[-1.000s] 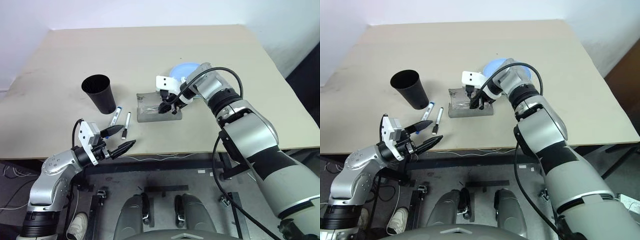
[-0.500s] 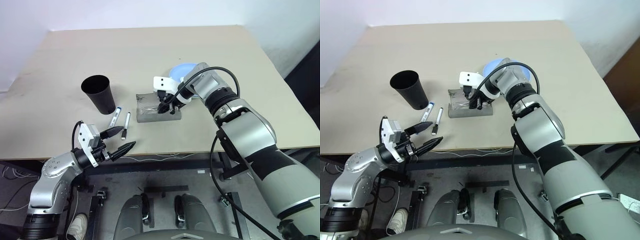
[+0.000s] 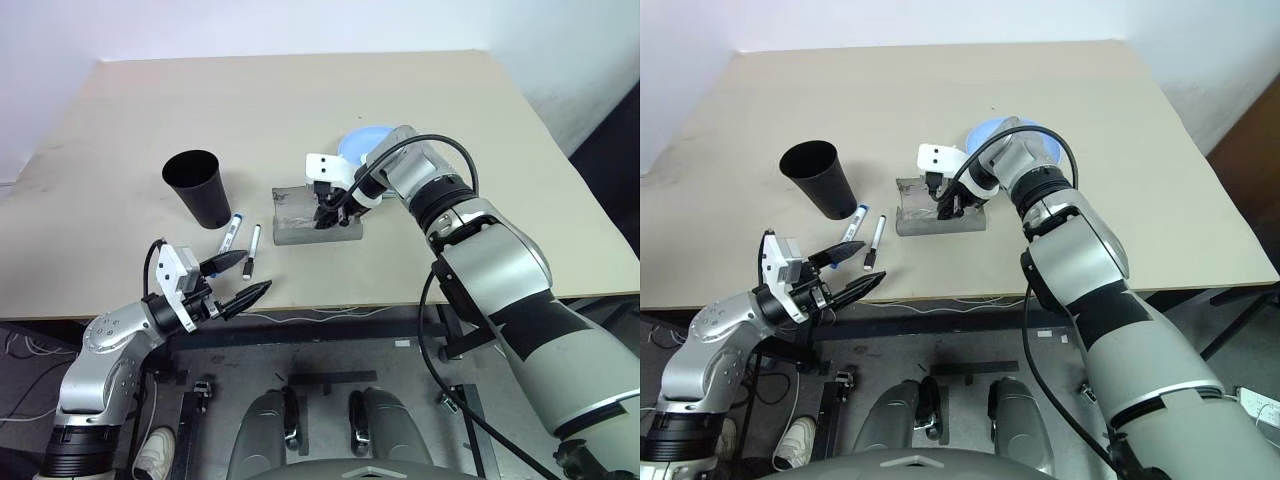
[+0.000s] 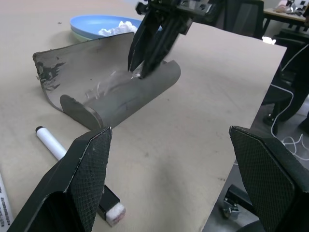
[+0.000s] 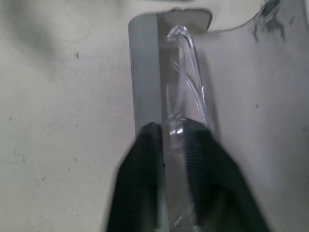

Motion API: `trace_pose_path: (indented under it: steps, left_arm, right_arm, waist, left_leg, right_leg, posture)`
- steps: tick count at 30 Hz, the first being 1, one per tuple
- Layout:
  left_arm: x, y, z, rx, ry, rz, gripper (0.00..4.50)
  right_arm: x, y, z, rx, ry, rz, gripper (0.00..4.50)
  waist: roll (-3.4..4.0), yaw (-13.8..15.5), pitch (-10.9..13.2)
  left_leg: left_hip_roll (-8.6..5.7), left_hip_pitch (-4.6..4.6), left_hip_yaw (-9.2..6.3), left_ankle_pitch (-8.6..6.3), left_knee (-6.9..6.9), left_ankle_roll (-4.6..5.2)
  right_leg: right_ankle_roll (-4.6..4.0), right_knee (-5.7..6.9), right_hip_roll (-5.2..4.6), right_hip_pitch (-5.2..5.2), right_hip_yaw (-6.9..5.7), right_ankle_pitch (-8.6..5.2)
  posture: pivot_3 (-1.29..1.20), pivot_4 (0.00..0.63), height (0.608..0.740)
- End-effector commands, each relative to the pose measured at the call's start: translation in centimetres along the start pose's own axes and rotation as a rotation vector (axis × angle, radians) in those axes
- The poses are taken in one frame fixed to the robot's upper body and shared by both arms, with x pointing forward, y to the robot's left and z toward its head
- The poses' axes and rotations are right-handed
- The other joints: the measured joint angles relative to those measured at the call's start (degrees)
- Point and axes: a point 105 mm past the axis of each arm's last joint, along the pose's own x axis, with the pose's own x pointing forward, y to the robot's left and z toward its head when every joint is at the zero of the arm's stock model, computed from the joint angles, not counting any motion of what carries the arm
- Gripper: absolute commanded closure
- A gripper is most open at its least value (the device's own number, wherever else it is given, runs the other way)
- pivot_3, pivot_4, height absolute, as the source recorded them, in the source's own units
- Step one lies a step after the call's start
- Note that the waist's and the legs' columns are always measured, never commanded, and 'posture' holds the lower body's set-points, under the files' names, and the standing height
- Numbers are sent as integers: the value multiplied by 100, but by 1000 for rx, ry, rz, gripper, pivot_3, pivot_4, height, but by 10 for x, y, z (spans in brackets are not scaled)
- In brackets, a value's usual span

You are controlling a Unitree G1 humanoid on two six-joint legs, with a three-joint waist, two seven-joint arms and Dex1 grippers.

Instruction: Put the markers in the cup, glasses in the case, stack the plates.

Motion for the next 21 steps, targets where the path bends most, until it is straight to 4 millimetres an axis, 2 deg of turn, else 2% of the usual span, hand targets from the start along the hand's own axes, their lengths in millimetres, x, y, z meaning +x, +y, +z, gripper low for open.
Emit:
trace_pose_path:
  steps: [1, 6, 12, 15, 19, 21]
  left_arm:
    - [-3, 3, 6, 20, -19, 8, 407]
    - [-3, 3, 3, 19, -17, 5, 407]
    - [-5, 4, 0, 17, -18, 8, 407]
    - [-7, 7, -1, 15, -26, 14, 407]
    - [-9, 12, 2, 25, -35, 30, 407]
    - [-9, 13, 3, 27, -36, 32, 407]
  right_arm:
    - [-4, -1, 10, -18, -23, 1, 2353]
    - [-8, -3, 15, -4, -50, -4, 681]
    - [-18, -5, 25, 22, -122, -6, 681]
    - [-28, -8, 36, 30, -207, -19, 681]
    - [-57, -26, 67, 102, -474, -145, 681]
    - [-68, -34, 73, 163, -560, -201, 681]
  waist:
    - [0, -3, 0]
    - [0, -21, 0]
    - [0, -46, 0]
    - [0, -61, 0]
    - [0, -84, 0]
    - [0, -90, 0]
  left_leg:
    - [0, -3, 0, 0, 0, 0]
    - [0, -7, 0, 0, 0, 0]
    - [0, -6, 1, 0, 0, 0]
    - [0, -6, 0, 0, 0, 0]
    - [-1, -6, 0, 0, 0, 0]
    - [0, -6, 0, 1, 0, 0]
  right_leg:
    - [0, 0, 0, 1, 0, 0]
    - [1, 0, 0, 2, 0, 0]
    - [1, 0, 0, 4, 0, 0]
    - [2, 0, 0, 4, 0, 1]
    - [3, 0, 0, 5, 0, 2]
    - [3, 0, 0, 4, 0, 2]
  posture:
    - [0, 150, 710]
    - [0, 150, 710]
    - [0, 150, 710]
    - [0, 150, 710]
    - [0, 150, 710]
    - [0, 150, 710]
